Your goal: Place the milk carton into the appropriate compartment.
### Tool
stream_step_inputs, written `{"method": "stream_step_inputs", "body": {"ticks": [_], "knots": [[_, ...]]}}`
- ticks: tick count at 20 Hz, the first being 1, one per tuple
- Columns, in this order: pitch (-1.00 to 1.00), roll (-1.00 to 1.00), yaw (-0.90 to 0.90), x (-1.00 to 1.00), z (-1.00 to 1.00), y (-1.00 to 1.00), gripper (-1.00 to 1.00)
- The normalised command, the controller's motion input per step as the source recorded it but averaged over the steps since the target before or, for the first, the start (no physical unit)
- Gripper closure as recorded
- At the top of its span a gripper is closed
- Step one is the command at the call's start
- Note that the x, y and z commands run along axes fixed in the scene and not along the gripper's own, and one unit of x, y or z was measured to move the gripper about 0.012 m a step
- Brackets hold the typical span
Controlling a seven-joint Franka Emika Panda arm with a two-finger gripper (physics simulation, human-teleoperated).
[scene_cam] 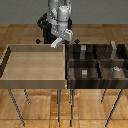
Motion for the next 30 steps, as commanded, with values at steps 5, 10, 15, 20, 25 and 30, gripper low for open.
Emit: {"method": "stream_step_inputs", "body": {"ticks": [5, 10, 15, 20, 25, 30], "knots": [[0.00, 0.00, 0.00, 0.00, 0.00, 1.00, 1.00], [0.00, 0.00, 0.00, 0.20, 0.00, 0.80, 1.00], [0.00, 0.00, 0.00, 1.00, 0.00, 0.00, 1.00], [0.00, 0.00, 0.00, 0.00, 0.00, 0.80, 1.00], [0.00, 0.00, 0.00, 0.80, 0.00, 0.00, 1.00], [0.00, 0.00, 0.00, 0.00, 0.00, 0.00, 1.00]]}}
